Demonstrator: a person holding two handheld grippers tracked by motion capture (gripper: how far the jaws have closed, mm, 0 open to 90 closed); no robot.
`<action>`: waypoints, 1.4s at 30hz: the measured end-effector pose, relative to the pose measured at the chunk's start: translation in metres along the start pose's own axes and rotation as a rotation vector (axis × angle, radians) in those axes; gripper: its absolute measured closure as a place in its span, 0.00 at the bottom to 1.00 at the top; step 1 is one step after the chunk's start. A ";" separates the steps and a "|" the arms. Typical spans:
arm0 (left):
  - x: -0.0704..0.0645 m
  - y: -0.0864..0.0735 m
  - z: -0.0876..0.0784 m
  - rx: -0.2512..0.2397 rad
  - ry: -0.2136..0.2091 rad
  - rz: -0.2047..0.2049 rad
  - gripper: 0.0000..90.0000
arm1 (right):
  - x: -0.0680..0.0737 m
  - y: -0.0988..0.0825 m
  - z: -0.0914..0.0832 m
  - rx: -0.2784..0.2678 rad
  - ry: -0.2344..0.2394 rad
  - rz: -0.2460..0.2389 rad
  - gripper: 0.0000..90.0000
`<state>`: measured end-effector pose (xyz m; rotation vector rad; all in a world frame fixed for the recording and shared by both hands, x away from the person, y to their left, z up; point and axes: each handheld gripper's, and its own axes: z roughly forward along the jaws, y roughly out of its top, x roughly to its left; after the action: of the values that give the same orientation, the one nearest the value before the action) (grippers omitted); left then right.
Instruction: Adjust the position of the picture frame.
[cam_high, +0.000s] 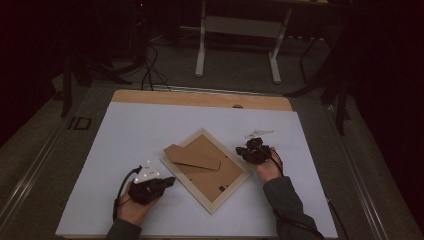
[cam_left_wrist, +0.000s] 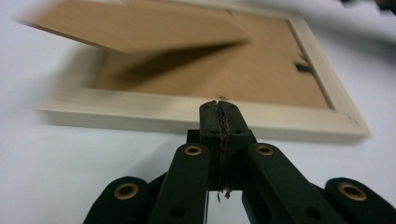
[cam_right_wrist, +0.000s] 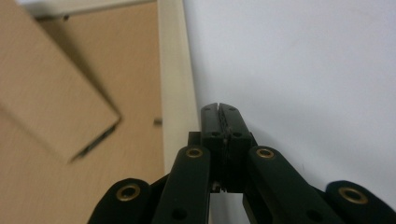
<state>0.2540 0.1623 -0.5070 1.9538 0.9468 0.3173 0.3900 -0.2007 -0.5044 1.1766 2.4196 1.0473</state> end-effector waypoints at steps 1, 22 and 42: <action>0.008 0.002 -0.003 -0.006 0.016 -0.007 1.00 | 0.001 -0.003 -0.003 -0.004 -0.003 -0.005 0.99; 0.099 0.025 0.033 0.077 0.076 -0.129 1.00 | 0.019 -0.071 -0.056 -0.059 0.044 -0.002 0.99; 0.099 0.025 0.047 0.115 0.080 -0.105 1.00 | 0.053 -0.096 -0.050 -0.009 0.047 -0.094 1.00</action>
<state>0.3587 0.1971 -0.5268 1.9986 1.1373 0.2884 0.2747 -0.2247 -0.5322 1.0362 2.4765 1.0675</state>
